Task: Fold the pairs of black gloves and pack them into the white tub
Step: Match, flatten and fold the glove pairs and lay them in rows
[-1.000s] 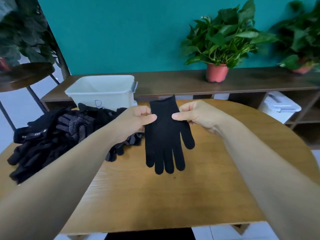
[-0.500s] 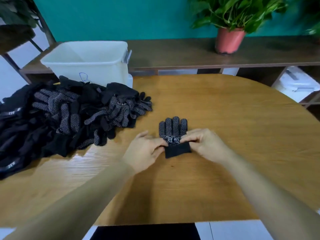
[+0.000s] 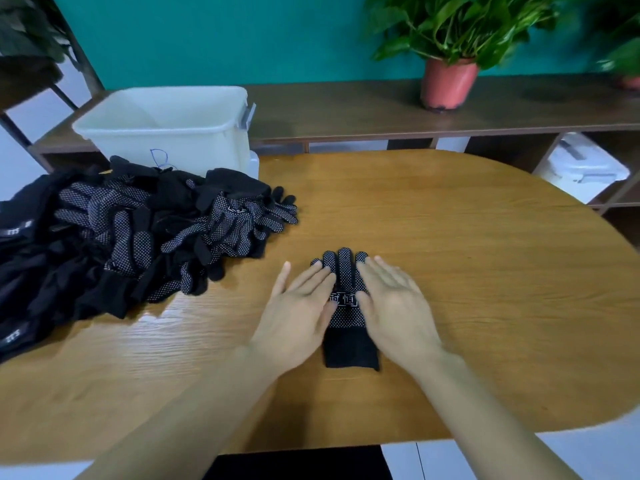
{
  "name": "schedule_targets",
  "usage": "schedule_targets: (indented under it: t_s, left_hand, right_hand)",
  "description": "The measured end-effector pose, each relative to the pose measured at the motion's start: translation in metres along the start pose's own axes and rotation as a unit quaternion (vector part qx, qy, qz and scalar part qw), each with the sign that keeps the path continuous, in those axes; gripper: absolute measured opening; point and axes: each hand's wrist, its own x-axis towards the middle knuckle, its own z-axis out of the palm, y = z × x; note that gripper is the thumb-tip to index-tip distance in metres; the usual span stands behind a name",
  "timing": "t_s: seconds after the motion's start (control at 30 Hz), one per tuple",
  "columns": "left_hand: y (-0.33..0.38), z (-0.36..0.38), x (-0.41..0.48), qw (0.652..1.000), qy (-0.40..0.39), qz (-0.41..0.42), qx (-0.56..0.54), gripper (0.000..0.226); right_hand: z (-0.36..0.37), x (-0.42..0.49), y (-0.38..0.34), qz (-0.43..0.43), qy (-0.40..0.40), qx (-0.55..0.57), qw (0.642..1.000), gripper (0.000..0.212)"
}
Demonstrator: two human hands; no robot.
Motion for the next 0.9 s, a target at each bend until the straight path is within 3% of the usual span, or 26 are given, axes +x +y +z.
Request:
schedule_targets:
  t_s: [0.1,0.2,0.43,0.57,0.67,0.9]
  left_hand:
    - [0.011,0.008,0.008,0.993,-0.096,-0.016,0.072,0.081]
    - [0.009,0.011,0.004,0.982,-0.149,-0.032,0.110,0.090]
    - [0.003,0.014,-0.002,0.987,-0.119,-0.053,0.092,0.097]
    - [-0.006,0.016,-0.013,0.996,-0.070,-0.008,0.047,0.088]
    - [-0.011,0.015,-0.025,0.994,-0.085,0.030,0.056,0.088]
    - [-0.009,-0.001,-0.022,0.990,-0.126,0.017,0.059,0.094]
  right_hand:
    - [0.016,0.008,-0.008,-0.002,-0.140,-0.042,0.989,0.069]
    - [0.026,0.007,-0.001,-0.004,-0.202,-0.076,0.976,0.084]
    - [0.026,0.007,-0.001,0.009,-0.216,-0.091,0.972,0.092]
    - [0.019,0.001,-0.003,0.013,-0.198,-0.074,0.977,0.089]
    - [0.015,-0.012,-0.004,0.003,-0.201,-0.082,0.976,0.086]
    - [0.017,-0.015,-0.006,0.035,-0.224,-0.104,0.968,0.100]
